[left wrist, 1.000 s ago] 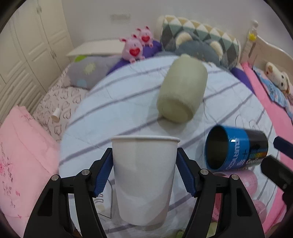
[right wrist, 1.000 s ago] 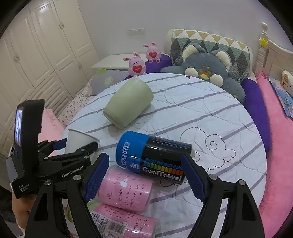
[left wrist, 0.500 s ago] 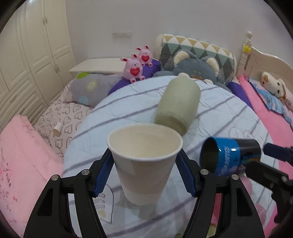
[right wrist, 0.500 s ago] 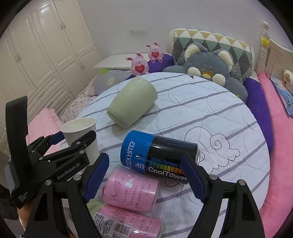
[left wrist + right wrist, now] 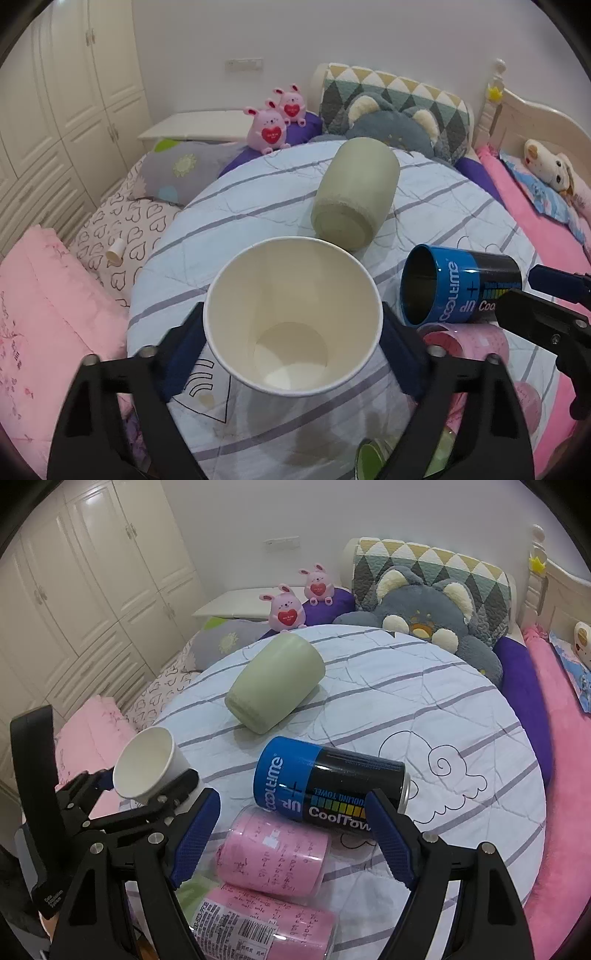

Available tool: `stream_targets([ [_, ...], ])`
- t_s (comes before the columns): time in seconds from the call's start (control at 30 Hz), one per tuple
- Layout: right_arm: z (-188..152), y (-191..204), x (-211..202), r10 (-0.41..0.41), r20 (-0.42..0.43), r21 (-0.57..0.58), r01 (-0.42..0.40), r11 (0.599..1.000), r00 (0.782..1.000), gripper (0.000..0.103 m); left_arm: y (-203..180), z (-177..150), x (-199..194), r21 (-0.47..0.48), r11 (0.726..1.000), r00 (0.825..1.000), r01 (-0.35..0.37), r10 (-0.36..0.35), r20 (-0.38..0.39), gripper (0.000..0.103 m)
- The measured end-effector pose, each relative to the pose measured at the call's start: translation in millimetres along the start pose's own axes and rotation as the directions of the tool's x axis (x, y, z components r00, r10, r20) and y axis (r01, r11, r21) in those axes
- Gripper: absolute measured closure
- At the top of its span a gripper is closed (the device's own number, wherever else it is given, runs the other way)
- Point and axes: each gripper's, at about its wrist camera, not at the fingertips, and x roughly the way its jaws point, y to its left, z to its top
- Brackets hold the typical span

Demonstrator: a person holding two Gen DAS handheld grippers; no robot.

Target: Flip cup upright

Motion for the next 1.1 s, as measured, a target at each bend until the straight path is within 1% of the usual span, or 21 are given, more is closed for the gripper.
stream_targets([
  [0.1, -2, 1, -1, -0.003, -0.001, 0.000, 0.003, 1.000, 1.000, 0.021, 0, -2, -5, 0.002, 1.000, 1.000, -0.006, 0.006, 0.008, 0.007],
  [0.23, -4, 7, -5, -0.010, 0.005, -0.009, 0.010, 1.000, 1.000, 0.021, 4, -5, -11, -0.014, 1.000, 1.000, 0.017, -0.017, -0.001, 0.007],
  [0.33, -6, 11, -11, -0.016, 0.017, -0.017, 0.016, 1.000, 1.000, 0.021, 8, -8, -19, -0.025, 0.999, 1.000, 0.022, -0.022, 0.002, 0.007],
  [0.53, -12, 19, -26, -0.022, 0.051, -0.035, 0.024, 0.999, 0.998, 0.021, 12, -17, -48, -0.055, 0.998, 0.998, 0.043, -0.039, 0.057, 0.007],
  [0.67, -22, 26, -41, -0.020, 0.092, -0.046, 0.024, 0.999, 0.996, 0.021, 8, -23, -66, -0.041, 0.999, 0.994, 0.023, -0.019, 0.105, 0.003],
  [0.77, -30, 30, -53, -0.022, 0.135, -0.061, 0.031, 0.998, 0.991, 0.021, 5, -29, -83, -0.026, 1.000, 0.987, 0.005, -0.001, 0.163, 0.003],
  [0.9, -43, 32, -67, -0.036, 0.186, -0.064, 0.049, 0.997, 0.982, 0.021, 1, -35, -99, -0.011, 1.000, 0.977, 0.009, -0.006, 0.214, 0.003],
  [1.1, -69, 34, -90, -0.036, 0.309, -0.056, 0.056, 0.997, 0.950, 0.021, -7, -49, -121, 0.016, 1.000, 0.955, -0.005, 0.000, 0.297, 0.003],
])
